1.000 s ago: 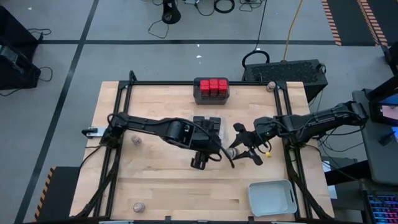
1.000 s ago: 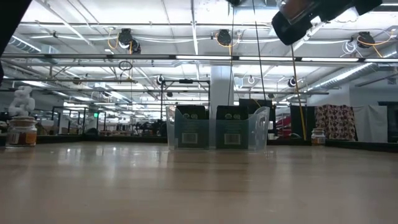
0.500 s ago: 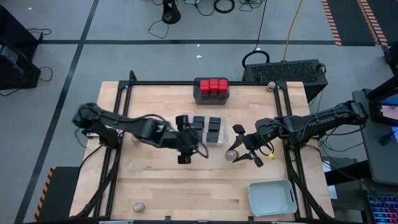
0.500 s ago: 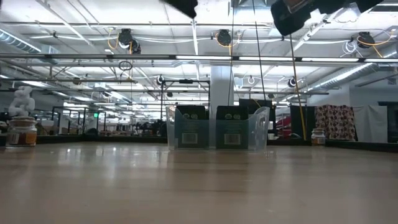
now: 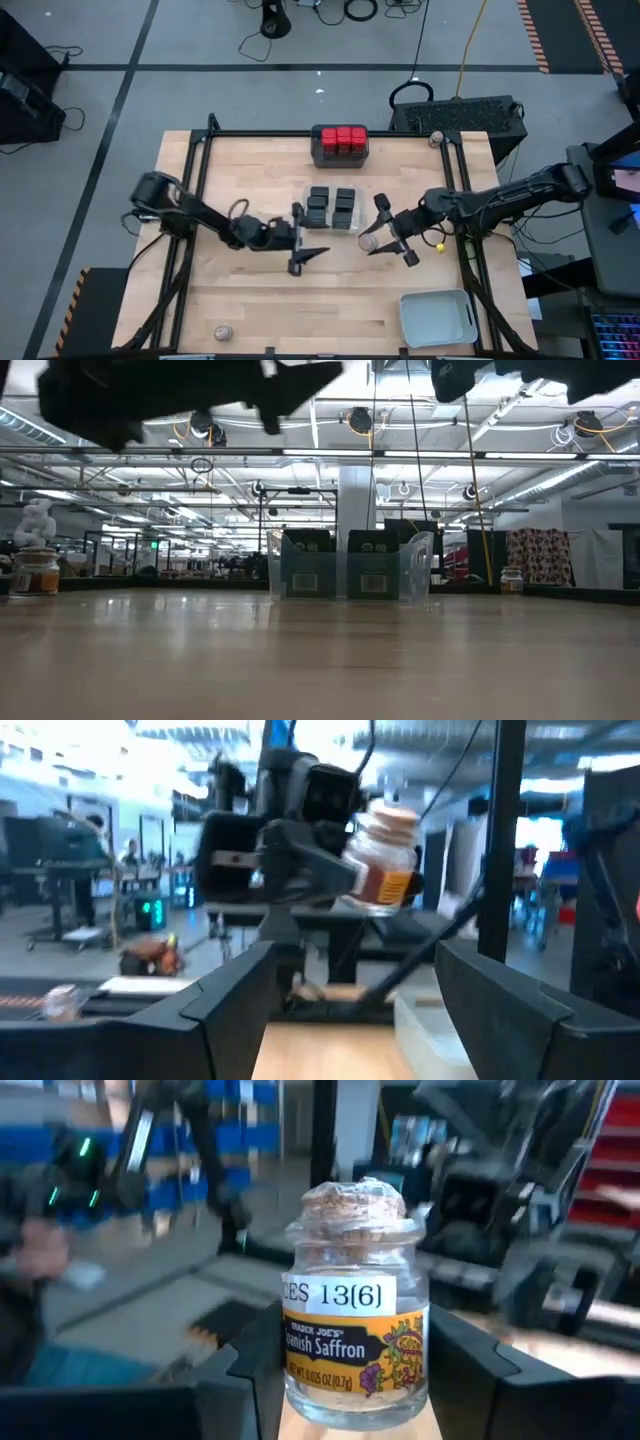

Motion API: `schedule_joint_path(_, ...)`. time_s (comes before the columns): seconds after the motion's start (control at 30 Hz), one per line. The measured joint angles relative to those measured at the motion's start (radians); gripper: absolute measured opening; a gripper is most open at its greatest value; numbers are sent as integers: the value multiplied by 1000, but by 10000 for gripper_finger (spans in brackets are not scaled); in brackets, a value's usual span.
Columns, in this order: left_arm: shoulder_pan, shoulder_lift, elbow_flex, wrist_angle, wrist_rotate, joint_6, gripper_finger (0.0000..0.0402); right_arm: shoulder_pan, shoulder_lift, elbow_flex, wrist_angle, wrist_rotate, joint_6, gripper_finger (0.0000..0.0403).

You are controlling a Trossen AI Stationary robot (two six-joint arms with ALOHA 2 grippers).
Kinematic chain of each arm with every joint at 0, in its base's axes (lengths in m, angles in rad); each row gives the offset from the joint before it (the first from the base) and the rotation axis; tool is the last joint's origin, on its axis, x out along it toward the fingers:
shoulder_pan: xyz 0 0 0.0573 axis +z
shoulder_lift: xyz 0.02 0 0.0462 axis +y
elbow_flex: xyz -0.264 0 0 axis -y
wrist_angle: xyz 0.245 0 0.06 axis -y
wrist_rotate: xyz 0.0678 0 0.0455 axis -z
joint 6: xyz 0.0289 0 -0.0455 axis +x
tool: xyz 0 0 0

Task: Sort spices by type
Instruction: Put the brown seasoning into the white bin

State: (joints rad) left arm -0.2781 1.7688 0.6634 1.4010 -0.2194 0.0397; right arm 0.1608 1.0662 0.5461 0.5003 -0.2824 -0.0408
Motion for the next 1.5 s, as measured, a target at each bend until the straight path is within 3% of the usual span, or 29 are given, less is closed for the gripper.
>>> schedule_joint_path(0.13, 2, 166, 152, -16, -43, -3, 276, -5, 24, -35, 150, 25, 63, 164)
schedule_joint_path(0.2, 7, 240, 232, -32, -42, -3, 276, -2, 33, -38, 146, 46, 79, 164)
schedule_joint_path(0.3, 22, 311, 315, -22, 22, -24, 276, -2, 60, -39, 123, 46, 104, 164)
schedule_joint_path(0.4, 43, 351, 359, -27, 92, -114, 276, 6, 88, -38, 118, 43, 115, 164)
schedule_joint_path(0.53, 60, 374, 367, -58, 80, -137, 276, 24, 120, -39, 108, 47, 130, 164)
schedule_joint_path(0.7, 52, 359, 360, -121, 67, -97, 276, 24, 126, -39, 84, 52, 162, 164)
schedule_joint_path(1.0, 25, 159, 347, -491, 30, 4, 276, 24, 125, -39, 64, 53, 156, 165)
schedule_joint_path(1.2, -30, -25, 346, -870, -225, 82, 276, 22, 125, -39, 54, 53, 136, 165)
schedule_joint_path(1.33, -59, -65, 347, -841, -229, 97, 276, 15, 125, -39, 55, 53, 123, 165)
schedule_joint_path(1.5, -62, -23, 347, -750, -238, 100, 276, 9, 125, -39, 58, 63, 108, 165)
